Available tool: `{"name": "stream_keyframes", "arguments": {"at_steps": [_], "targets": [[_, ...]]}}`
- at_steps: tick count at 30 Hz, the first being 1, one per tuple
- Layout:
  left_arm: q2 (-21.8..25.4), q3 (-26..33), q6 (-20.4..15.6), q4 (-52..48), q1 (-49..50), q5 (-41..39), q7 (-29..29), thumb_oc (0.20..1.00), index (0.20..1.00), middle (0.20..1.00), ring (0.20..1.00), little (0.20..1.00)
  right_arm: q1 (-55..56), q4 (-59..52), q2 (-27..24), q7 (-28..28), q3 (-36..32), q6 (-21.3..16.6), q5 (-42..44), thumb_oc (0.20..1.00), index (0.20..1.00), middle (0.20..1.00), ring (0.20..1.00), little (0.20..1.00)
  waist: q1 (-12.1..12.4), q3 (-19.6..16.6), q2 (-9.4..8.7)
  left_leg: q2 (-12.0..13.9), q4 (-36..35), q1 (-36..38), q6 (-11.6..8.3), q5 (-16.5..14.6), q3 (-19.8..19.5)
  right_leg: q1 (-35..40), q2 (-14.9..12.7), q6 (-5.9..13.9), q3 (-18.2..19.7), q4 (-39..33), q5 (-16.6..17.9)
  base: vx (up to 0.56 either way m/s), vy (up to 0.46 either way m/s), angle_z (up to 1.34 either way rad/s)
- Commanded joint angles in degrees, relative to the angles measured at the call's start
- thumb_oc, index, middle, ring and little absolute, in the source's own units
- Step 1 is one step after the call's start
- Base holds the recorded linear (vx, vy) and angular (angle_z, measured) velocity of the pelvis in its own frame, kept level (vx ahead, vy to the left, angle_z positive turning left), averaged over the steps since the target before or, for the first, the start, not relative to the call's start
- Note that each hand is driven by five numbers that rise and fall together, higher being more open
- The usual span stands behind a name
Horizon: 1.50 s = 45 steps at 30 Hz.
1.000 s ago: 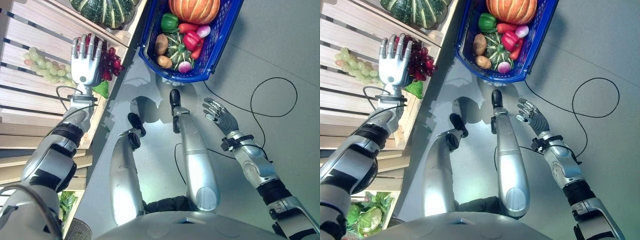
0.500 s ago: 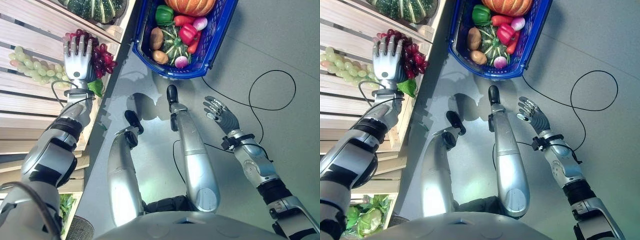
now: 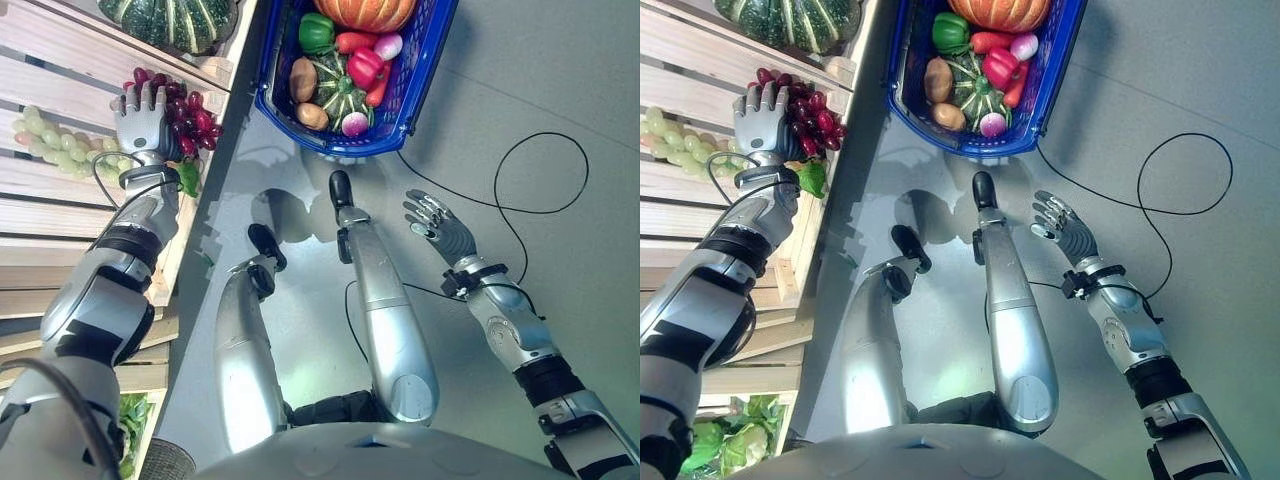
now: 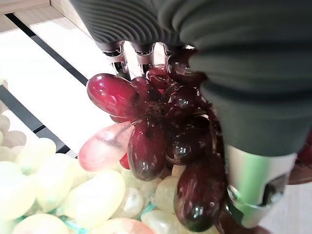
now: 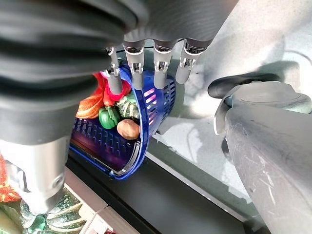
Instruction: Pick up fruits and vegetables into the basket
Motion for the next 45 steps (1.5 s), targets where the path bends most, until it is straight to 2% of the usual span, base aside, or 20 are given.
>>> {"name": "stream_keyframes", "arguments": {"at_steps": [1, 7, 9, 10, 12, 14, 16, 17, 20, 25, 28, 33, 37, 38, 41, 45], "targets": [[0.0, -1.1, -1.7, 7.8, 6.0, 1.7, -3.4, 0.200, 0.200, 0.200, 0.200, 0.200, 1.3, -3.7, -1.3, 0.4, 0.7, -2.0, 1.9, 1.000, 1.000, 1.000, 1.000, 1.000, -1.2, -1.7, -1.41, -0.1, -0.8, -2.2, 0.14, 0.6, 1.6, 0.7, 1.0, 4.89, 1.2, 2.9, -5.2, 0.00, 0.000, 0.00], [0.3, -0.7, -6.7, 5.1, 6.3, -0.6, 0.6, 0.200, 0.200, 0.200, 0.200, 0.200, 2.4, -3.6, -1.3, 0.8, 1.1, -3.1, 1.4, 1.000, 1.000, 1.000, 1.000, 1.000, -1.1, -1.7, -1.38, -0.4, -1.5, -0.6, 0.28, 0.6, 1.8, 2.1, 0.9, 4.94, 1.3, 2.2, -5.1, 0.00, 0.000, 0.00], [0.2, 0.8, -9.5, 3.3, 7.1, -6.2, 1.3, 0.200, 0.200, 0.200, 0.200, 0.200, 3.0, -3.7, -1.1, 0.7, 1.2, -3.7, 0.6, 1.000, 1.000, 1.000, 1.000, 1.000, -0.8, -1.7, -1.16, -0.7, -2.0, 0.3, 0.31, 0.8, 1.8, 3.0, 0.7, 4.93, 1.2, 1.9, -5.1, 0.00, 0.025, 0.00], [-0.3, 3.0, -12.4, 1.5, 8.2, -12.6, 1.3, 0.200, 0.200, 0.200, 0.200, 0.200, 3.5, -4.0, -1.0, 0.5, 1.2, -4.0, 0.3, 1.000, 1.000, 1.000, 1.000, 1.000, -0.4, -1.7, -0.94, -0.8, -2.4, 1.1, 0.32, 1.0, 1.8, 3.7, 0.5, 4.93, 1.2, 1.7, -5.3, 0.00, 0.040, 0.00], [-1.2, 6.1, -14.8, 0.0, 9.6, -17.7, 0.8, 0.200, 0.200, 0.200, 0.200, 0.200, 4.1, -4.3, -0.8, 0.4, 0.9, -4.0, -0.1, 1.000, 1.000, 1.000, 1.000, 1.000, -0.2, -1.7, -0.82, -1.0, -2.9, 2.0, 0.37, 1.1, 1.8, 4.6, 0.3, 4.95, 1.1, 1.5, -5.4, 0.00, 0.019, -0.01], [-2.8, 10.6, -19.9, -1.9, 11.8, -27.6, -1.8, 0.200, 0.200, 0.200, 0.200, 0.200, 4.8, -4.5, 0.0, 0.0, 0.9, -4.4, -0.8, 1.000, 1.000, 1.000, 1.000, 1.000, 0.4, -1.7, -0.73, -1.4, -3.5, 3.6, 0.44, 1.3, 1.7, 6.3, 0.0, 5.00, 0.7, 1.2, -5.6, 0.00, 0.005, 0.02], [-3.6, 12.7, -22.1, -3.0, 13.0, -31.3, -2.4, 0.200, 0.200, 0.200, 0.200, 0.200, 5.1, -4.8, 0.5, -0.2, 0.8, -4.2, -1.3, 1.000, 1.000, 1.000, 1.000, 1.000, 0.7, -1.7, -0.75, -1.6, -3.8, 4.4, 0.47, 1.4, 1.5, 7.2, -0.1, 4.99, 0.5, 1.0, -5.7, 0.00, 0.003, 0.08], [-4.5, 14.7, -25.2, -4.3, 14.5, -36.2, -4.0, 0.200, 0.200, 0.200, 0.200, 0.200, 5.4, -5.0, 1.1, -0.5, 0.7, -4.1, -1.8, 1.000, 1.000, 1.000, 1.000, 1.000, 1.1, -1.7, -0.76, -1.8, -4.2, 5.4, 0.45, 1.5, 1.3, 8.3, -0.3, 5.04, 0.2, 0.8, -5.8, 0.01, 0.001, 0.15], [-6.4, 18.7, -28.4, -7.2, 17.6, -44.8, -6.2, 0.200, 0.200, 0.200, 0.200, 0.200, 5.6, -5.2, 2.4, -1.0, 0.5, -3.5, -2.7, 1.000, 1.000, 1.000, 1.000, 1.000, 2.0, -1.7, -0.91, -2.2, -5.1, 8.0, 0.57, 1.8, 0.9, 11.3, -0.7, 5.02, -0.5, 0.3, -6.0, 0.01, -0.006, 0.08], [-8.0, 25.1, -35.1, -13.7, 23.5, -55.2, -8.4, 0.200, 0.200, 0.200, 0.200, 0.200, 6.8, -5.6, 3.8, -0.7, -0.1, -3.2, -3.9, 1.000, 1.000, 1.000, 1.000, 1.000, 4.0, -1.7, -1.31, -2.8, -7.3, 13.7, 0.95, 2.3, 0.0, 17.5, -1.4, 4.86, -1.7, -1.1, -6.5, 0.02, -0.014, 0.12], [-8.8, 27.1, -38.3, -17.1, 26.4, -57.6, -10.0, 0.200, 0.200, 0.200, 0.200, 0.200, 7.2, -5.9, 4.5, -0.8, -0.4, -3.1, -6.5, 1.000, 1.000, 1.000, 1.000, 1.000, 4.9, -1.7, -1.24, -3.3, -9.0, 17.1, 1.14, 2.7, -0.5, 21.1, -1.7, 4.82, -2.2, -2.1, -6.6, 0.03, 0.014, 0.09], [-9.2, 30.2, -41.6, -24.3, 30.6, -57.4, -13.1, 0.200, 0.200, 0.200, 0.200, 0.200, 7.5, -6.1, 4.0, -4.2, -1.0, -2.5, -16.5, 1.000, 1.000, 1.000, 1.000, 1.000, 6.4, -1.7, -0.88, -4.2, -11.9, 23.0, 1.24, 3.6, -1.6, 27.6, -2.5, 4.80, -2.9, -4.4, -6.6, 0.03, 0.031, 0.11], [-8.2, 31.2, -41.5, -29.9, 33.0, -56.5, -13.3, 0.200, 0.200, 0.200, 0.200, 0.200, 6.7, -7.4, 2.7, -6.6, -0.6, -1.4, -23.7, 1.000, 1.000, 1.000, 1.000, 1.000, 7.4, -2.8, -0.51, -4.9, -14.2, 26.4, 1.34, 4.2, -2.2, 31.2, -3.1, 4.88, -3.4, -6.1, -6.5, 0.02, 0.022, 0.10], [-7.8, 31.4, -41.4, -31.2, 33.5, -56.2, -13.6, 0.200, 0.200, 0.200, 0.200, 0.200, 6.1, -7.8, 2.4, -7.0, -0.6, -1.3, -24.8, 1.000, 1.000, 1.000, 1.000, 1.000, 7.7, -3.2, -0.46, -5.0, -15.1, 26.6, 1.75, 5.8, -1.9, 31.7, -3.3, 4.49, -3.9, -7.4, -4.9, -0.01, 0.023, 0.13], [-6.9, 32.0, -40.9, -34.8, 34.9, -54.4, -12.8, 0.200, 0.200, 0.200, 0.200, 0.200, 4.1, -9.2, 1.5, -7.8, 0.6, 0.3, -28.4, 1.000, 1.000, 1.000, 1.000, 1.000, 8.8, -4.9, 0.00, -5.6, -16.9, 29.9, 1.70, 6.1, -2.6, 35.5, -4.1, 4.81, -4.3, -9.2, -4.8, 0.08, 0.029, 0.07], [-6.5, 32.9, -40.6, -36.9, 36.0, -53.8, -11.9, 0.200, 0.200, 0.200, 0.200, 0.200, 2.8, -11.0, 1.0, -6.8, 1.0, 1.2, -27.7, 1.000, 1.000, 1.000, 1.000, 1.000, 9.6, -6.1, 0.30, -5.8, -18.3, 32.4, 1.70, 6.2, -3.0, 38.2, -4.7, 5.16, -4.7, -10.5, -4.8, 0.08, 0.023, 0.00]]}}
